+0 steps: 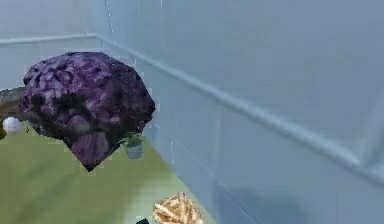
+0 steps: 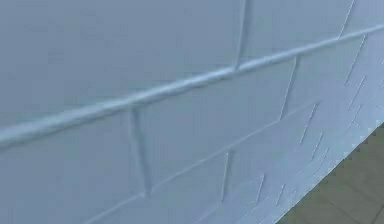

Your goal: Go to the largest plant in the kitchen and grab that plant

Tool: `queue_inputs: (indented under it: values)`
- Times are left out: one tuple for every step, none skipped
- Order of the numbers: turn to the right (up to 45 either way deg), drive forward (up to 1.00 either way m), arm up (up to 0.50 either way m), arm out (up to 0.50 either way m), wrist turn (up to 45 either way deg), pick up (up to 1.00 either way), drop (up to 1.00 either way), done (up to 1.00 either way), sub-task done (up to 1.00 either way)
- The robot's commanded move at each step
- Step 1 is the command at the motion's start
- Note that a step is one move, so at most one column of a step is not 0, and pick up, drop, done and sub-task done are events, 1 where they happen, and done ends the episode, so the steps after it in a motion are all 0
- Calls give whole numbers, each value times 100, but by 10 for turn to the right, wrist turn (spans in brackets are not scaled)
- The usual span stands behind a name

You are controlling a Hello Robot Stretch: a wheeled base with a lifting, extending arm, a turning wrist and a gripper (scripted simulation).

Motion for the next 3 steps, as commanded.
queue_inputs:
  values:
    - [-450,0,0,0,0,0,0,0,0]
    - [-450,0,0,0,0,0,0,0,0]
    - [-240,0,0,0,0,0,0,0,0]
